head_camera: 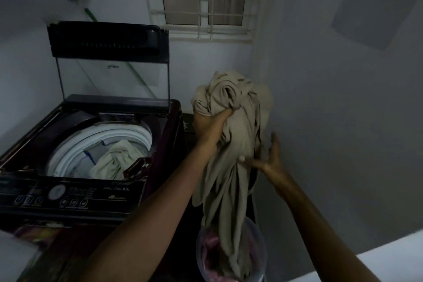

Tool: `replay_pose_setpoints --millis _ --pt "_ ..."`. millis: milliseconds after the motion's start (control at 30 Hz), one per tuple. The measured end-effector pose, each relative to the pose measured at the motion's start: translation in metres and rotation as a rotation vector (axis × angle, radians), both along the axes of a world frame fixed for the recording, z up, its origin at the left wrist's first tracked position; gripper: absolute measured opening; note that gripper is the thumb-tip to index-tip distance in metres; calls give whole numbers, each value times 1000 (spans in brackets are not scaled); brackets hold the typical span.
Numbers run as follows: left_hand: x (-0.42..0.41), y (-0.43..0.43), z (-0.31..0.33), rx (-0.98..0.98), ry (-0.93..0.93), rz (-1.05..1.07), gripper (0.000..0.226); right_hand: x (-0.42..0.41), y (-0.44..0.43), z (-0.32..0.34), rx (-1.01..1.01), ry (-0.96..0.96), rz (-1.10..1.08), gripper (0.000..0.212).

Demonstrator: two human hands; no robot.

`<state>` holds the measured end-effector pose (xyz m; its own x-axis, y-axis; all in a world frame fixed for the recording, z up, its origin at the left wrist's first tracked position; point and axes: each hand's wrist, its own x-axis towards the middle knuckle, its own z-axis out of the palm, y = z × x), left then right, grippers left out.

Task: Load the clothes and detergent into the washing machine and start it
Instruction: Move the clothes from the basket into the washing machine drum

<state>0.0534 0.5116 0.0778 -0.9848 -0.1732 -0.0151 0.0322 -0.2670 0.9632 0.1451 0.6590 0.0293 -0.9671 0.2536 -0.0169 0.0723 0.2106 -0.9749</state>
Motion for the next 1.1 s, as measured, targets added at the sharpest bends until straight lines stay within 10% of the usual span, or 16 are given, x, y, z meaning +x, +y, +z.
replay_pose_setpoints --millis 100,200,433,633,900,1100 --pt "2 4 11 179 -29 -47 68 -2 -15 -53 53 -68 100 123" --pt "-1 0 9 187 -31 -39 76 -13 -16 -75 -35 -110 -13 59" --pt "-19 -57 -20 -488 36 1 98 -2 54 -17 73 -5 -262 12" --pt "-1 -40 -25 -558 51 -153 94 -32 22 74 -489 -26 -355 24" --pt "10 -34 -27 -476 140 -543 157 -29 -23 99 -644 -125 98 45" --pt "10 -21 -30 -472 201 -401 141 -39 -32 100 -529 -99 185 43"
